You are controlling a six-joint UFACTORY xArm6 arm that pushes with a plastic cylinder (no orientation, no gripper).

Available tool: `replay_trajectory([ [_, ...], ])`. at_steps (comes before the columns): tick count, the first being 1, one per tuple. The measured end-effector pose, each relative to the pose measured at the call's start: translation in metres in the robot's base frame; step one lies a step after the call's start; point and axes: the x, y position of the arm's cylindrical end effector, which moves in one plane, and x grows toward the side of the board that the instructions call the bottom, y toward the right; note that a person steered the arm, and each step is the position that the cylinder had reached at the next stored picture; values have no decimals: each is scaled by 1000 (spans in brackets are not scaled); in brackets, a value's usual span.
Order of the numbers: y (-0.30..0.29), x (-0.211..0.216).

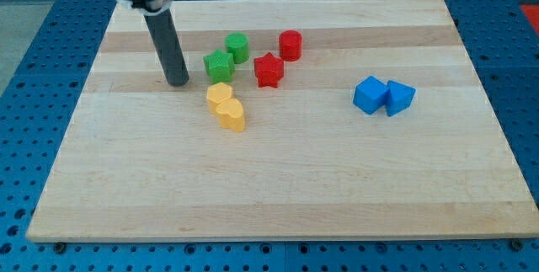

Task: Move the yellow heart right to the yellow hexagon

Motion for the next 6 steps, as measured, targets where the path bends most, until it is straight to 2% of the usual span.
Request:
replay_trajectory([
  [2, 1, 63],
  [3, 23, 82],
  [6, 92, 85],
])
